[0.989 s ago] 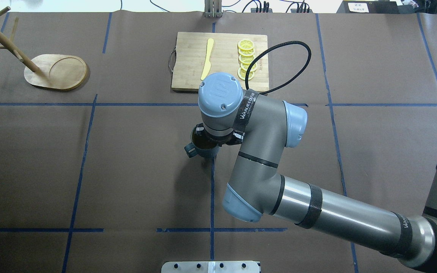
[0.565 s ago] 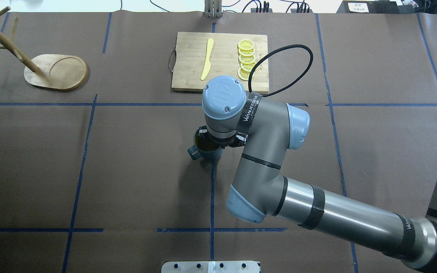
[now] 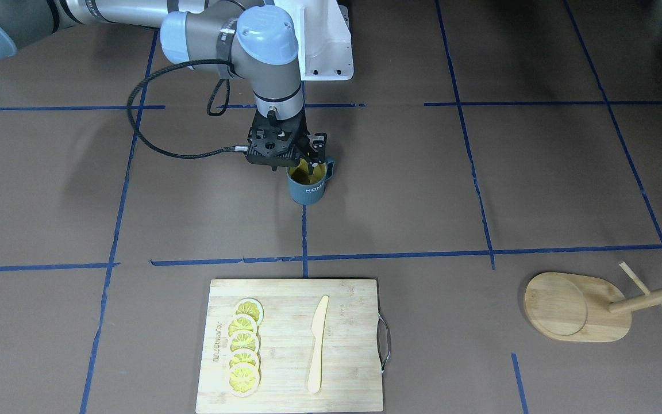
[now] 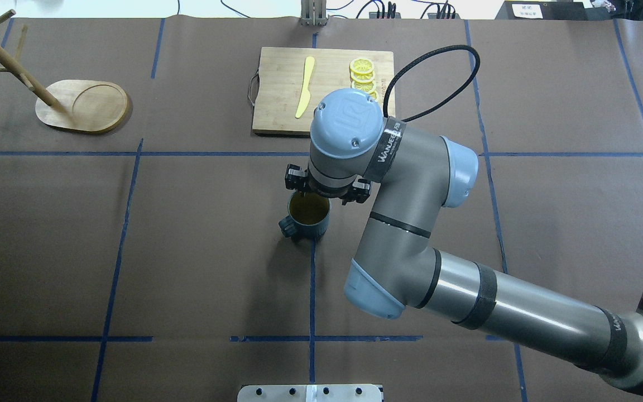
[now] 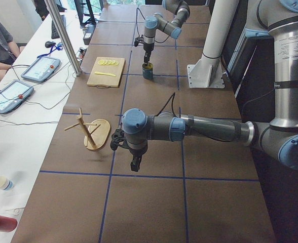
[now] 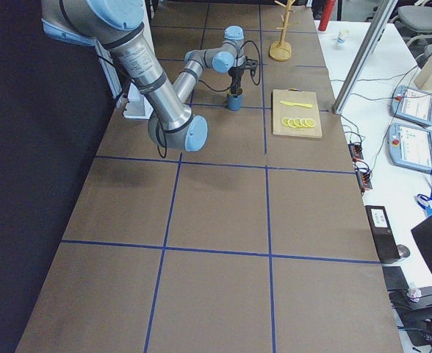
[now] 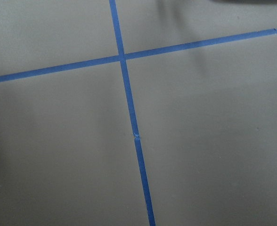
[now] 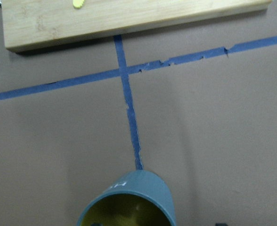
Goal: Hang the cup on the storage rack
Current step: 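Withdraw the right arm away from the mug out of view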
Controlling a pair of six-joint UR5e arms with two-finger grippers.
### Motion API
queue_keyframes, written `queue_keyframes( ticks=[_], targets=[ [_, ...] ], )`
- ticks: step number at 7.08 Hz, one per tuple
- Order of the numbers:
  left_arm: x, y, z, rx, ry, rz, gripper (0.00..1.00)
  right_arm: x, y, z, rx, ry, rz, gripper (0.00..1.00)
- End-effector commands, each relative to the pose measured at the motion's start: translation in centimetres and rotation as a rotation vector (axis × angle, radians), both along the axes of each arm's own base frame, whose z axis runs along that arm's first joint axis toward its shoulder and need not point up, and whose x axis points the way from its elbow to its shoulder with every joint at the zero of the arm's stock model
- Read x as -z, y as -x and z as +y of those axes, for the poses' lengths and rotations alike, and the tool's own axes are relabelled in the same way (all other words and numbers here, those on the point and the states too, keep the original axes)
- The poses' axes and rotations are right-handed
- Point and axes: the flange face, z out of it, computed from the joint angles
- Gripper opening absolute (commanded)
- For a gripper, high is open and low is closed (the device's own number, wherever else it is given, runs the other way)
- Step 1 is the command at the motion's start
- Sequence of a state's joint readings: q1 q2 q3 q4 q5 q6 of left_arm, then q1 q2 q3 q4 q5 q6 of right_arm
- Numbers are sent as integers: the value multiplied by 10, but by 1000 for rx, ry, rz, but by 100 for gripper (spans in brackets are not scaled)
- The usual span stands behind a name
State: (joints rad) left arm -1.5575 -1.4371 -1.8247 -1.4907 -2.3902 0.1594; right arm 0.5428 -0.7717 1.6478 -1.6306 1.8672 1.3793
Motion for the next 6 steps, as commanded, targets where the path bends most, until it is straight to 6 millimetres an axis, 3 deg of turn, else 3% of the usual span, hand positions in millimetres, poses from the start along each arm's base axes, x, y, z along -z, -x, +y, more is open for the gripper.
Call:
queue_keyframes(
  ticks=[1,4,6],
  targets=[
    [6,0,0,-1,-13,-3,100,4,-54,-23,67,-47,19,99],
    [15,-2,-12,1,-49,1,100,-38,-128,-69,156,-122,27,99],
    [21,-3,-25,0,-94,0,100,-93,-196,-96,207,-157,51,99]
  ],
)
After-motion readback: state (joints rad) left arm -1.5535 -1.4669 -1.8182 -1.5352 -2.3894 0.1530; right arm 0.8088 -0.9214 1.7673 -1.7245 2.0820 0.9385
